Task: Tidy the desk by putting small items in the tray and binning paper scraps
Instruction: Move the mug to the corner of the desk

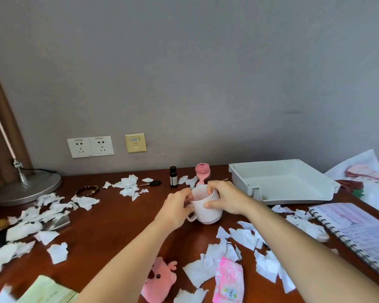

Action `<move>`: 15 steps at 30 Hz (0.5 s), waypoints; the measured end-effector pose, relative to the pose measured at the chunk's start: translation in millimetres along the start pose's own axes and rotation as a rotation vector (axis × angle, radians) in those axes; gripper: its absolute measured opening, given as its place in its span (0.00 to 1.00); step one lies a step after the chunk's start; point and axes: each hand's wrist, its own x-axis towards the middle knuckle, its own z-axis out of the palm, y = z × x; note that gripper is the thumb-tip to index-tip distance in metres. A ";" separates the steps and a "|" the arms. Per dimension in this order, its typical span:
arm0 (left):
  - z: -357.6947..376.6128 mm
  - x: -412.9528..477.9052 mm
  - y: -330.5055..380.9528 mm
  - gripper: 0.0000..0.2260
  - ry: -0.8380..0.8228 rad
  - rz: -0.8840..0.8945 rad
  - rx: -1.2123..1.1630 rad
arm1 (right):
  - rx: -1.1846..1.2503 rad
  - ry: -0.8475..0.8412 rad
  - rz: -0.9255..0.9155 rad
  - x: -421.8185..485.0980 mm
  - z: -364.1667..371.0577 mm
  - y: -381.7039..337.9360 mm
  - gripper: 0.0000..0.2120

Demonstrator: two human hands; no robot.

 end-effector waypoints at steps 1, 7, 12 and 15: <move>-1.4 -1.1 -1.0 0.05 0.001 0.006 0.021 | 0.013 0.007 0.002 -0.8 3.0 0.8 0.13; -6.9 -6.9 -1.6 0.08 -0.037 0.052 0.135 | 0.007 -0.002 0.027 -4.0 12.1 3.4 0.15; -9.4 -11.1 -3.4 0.16 -0.065 0.011 0.094 | -0.049 -0.106 0.106 2.2 8.3 -8.2 0.36; -8.8 -19.7 -6.7 0.25 -0.020 -0.047 -0.068 | -0.164 -0.201 0.133 14.8 7.7 -19.1 0.46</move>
